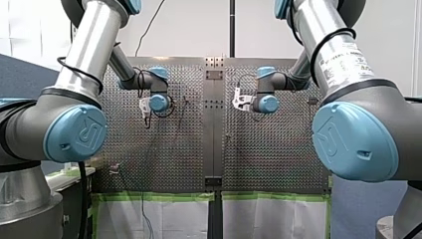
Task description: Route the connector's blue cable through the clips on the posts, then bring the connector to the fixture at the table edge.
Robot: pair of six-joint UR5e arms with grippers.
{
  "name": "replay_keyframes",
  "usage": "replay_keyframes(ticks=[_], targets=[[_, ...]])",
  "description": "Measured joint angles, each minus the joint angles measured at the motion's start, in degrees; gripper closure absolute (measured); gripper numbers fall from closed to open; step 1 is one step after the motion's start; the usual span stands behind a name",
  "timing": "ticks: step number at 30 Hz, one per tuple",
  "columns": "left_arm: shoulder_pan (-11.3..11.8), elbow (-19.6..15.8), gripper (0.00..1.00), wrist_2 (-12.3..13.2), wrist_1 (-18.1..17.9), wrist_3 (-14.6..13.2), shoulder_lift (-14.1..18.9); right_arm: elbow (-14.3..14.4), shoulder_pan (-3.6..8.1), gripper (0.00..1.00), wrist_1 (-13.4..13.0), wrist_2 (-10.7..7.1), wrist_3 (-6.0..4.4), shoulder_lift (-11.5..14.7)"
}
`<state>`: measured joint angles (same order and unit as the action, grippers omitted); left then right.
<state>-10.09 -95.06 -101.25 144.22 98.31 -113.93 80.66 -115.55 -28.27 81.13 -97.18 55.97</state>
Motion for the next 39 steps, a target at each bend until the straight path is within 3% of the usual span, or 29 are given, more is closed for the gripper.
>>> replay_keyframes(ticks=[15,17,18,20,21,23,26,29,30,31,39], targets=[[0.4,0.0,1.0,-0.1,0.4,-0.3,0.0,-2.7,0.01,1.0,1.8,-0.6,0.23,-0.5],[0.4,0.0,0.85,0.0,0.4,-0.4,0.0,-2.7,-0.02,1.0,1.9,-0.61,0.27,-0.5],[0.4,0.0,0.85,0.1,0.3,-0.5,0.0,-2.7,-0.08,1.0,1.9,-0.61,0.3,-0.5],[0.4,0.0,0.66,0.2,0.3,-0.6,0.0,-2.7,-0.15,1.0,2.0,-0.61,0.34,-0.5],[0.4,0.0,0.66,0.2,0.4,-0.6,0.0,-2.7,-0.19,1.0,2.0,-0.61,0.38,-0.5],[0.4,0.0,0.49,0.2,0.4,-0.7,0.0,-2.7,-0.23,1.0,2.0,-0.61,0.43,-0.5],[0.5,0.0,0.45,0.8,0.7,-0.7,0.0,-2.7,-0.23,1.0,2.1,-0.59,0.48,-0.6],[0.6,0.0,0.18,1.1,1.0,-0.6,0.0,-2.7,-0.24,1.0,2.3,-0.58,0.59,-0.6],[0.6,0.0,0.18,1.1,1.1,-0.5,0.0,-2.7,-0.25,1.0,2.3,-0.58,0.61,-0.6],[0.7,0.0,0.03,1.2,1.2,-0.3,0.0,-2.7,-0.25,1.0,2.4,-0.58,0.63,-0.6],[0.9,0.0,0.0,-0.1,3.6,-0.8,0.1,-2.7,-0.33,1.0,3.0,-0.57,0.66,-0.6]])
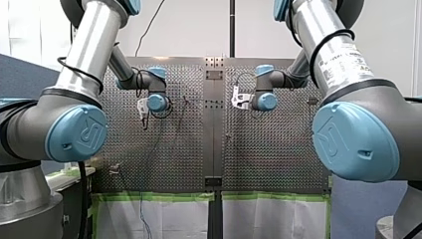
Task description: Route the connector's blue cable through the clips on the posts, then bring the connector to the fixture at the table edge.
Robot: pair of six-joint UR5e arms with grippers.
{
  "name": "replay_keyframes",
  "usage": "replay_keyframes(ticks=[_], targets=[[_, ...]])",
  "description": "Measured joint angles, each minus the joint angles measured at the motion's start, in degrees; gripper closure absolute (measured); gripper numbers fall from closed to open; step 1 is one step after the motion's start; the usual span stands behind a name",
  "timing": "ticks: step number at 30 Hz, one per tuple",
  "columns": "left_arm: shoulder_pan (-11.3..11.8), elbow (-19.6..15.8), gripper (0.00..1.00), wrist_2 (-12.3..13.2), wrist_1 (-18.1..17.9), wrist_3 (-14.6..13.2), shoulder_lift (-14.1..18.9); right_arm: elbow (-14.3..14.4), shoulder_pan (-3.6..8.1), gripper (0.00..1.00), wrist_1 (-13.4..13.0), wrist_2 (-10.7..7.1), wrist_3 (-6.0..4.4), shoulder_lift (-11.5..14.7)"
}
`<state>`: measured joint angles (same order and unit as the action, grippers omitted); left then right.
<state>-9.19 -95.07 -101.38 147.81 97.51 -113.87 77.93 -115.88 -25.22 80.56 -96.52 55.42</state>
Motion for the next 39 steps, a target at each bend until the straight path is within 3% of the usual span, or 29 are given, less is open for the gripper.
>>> replay_keyframes(ticks=[6,9,15,28,39], targets=[[-0.1,-0.4,0.0,-3.1,3.3,-2.2,0.1,0.0,-0.13,1.0,0.4,0.05,0.09,0.0],[-0.3,-1.3,0.0,-3.3,4.7,-2.5,0.3,0.0,-0.16,1.0,0.8,0.1,0.19,0.0],[-0.9,-4.0,0.0,-2.1,4.7,-1.7,2.1,0.0,-0.16,1.0,1.0,0.07,0.26,0.0],[-2.6,-10.5,0.0,3.9,2.6,3.8,7.8,0.0,-0.17,1.0,1.3,0.04,0.37,0.0],[-4.3,-16.0,0.0,4.9,1.1,6.1,11.4,-0.1,-0.18,1.0,1.4,0.02,0.44,0.0]])
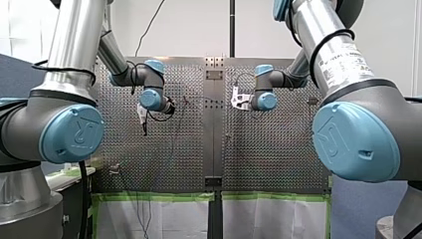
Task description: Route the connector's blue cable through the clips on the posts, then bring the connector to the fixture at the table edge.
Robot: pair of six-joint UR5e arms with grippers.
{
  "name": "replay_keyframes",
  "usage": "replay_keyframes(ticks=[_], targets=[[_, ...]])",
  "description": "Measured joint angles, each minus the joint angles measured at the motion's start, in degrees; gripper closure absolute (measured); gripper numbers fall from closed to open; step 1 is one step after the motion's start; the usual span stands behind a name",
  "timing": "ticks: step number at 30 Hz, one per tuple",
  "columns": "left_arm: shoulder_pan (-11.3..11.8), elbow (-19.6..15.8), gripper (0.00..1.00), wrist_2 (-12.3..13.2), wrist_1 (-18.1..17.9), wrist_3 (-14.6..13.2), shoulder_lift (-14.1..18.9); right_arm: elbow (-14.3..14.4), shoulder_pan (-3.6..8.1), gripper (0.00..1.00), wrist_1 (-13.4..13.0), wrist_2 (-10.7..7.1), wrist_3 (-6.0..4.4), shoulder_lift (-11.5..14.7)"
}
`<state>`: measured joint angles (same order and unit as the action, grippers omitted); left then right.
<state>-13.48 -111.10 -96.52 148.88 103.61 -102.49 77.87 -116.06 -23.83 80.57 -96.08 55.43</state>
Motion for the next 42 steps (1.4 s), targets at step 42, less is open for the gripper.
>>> replay_keyframes(ticks=[42], targets=[[-5.5,-2.8,0.0,-0.3,1.6,0.9,6.9,0.0,-0.02,1.0,0.2,-0.58,-0.23,0.0]])
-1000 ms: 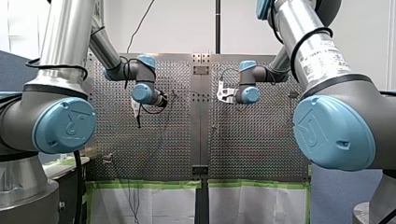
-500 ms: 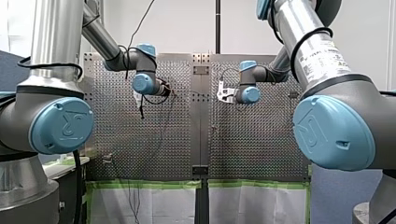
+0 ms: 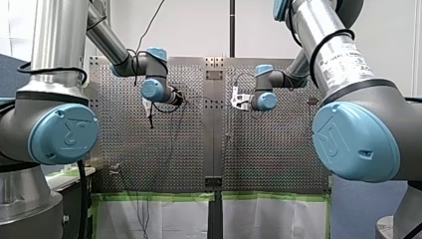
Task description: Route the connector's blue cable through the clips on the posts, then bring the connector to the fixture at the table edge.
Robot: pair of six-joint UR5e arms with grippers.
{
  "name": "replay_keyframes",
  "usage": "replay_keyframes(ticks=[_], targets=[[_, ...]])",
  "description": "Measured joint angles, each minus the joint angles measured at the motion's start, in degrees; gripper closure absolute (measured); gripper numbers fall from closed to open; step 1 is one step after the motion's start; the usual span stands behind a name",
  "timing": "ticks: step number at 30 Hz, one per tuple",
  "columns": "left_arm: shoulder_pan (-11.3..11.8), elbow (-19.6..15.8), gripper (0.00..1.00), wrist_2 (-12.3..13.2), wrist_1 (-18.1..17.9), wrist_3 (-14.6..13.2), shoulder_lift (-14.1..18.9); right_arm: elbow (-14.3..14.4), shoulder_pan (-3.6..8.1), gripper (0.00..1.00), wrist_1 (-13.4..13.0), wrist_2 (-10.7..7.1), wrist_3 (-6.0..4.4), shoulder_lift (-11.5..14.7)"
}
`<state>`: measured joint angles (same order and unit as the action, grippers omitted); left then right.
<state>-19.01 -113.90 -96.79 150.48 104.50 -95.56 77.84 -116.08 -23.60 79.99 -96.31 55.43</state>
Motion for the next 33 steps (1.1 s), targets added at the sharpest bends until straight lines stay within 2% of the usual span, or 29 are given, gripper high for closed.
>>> replay_keyframes(ticks=[9,19,28,33], targets=[[-0.1,0.0,0.0,-0.2,0.0,0.1,0.0,0.0,-0.02,1.0,0.0,0.0,-0.05,0.0],[-0.8,0.0,0.0,-2.2,0.3,-1.1,0.0,0.0,-0.01,1.0,0.2,0.0,-0.11,0.0],[-4.4,2.3,0.0,-6.3,-0.8,-5.1,-0.4,0.0,-0.07,1.0,0.7,0.09,-0.12,0.0],[-7.0,4.8,0.0,-9.0,-0.8,-6.0,-2.4,0.1,-0.17,1.0,1.7,0.15,-0.12,0.0]])
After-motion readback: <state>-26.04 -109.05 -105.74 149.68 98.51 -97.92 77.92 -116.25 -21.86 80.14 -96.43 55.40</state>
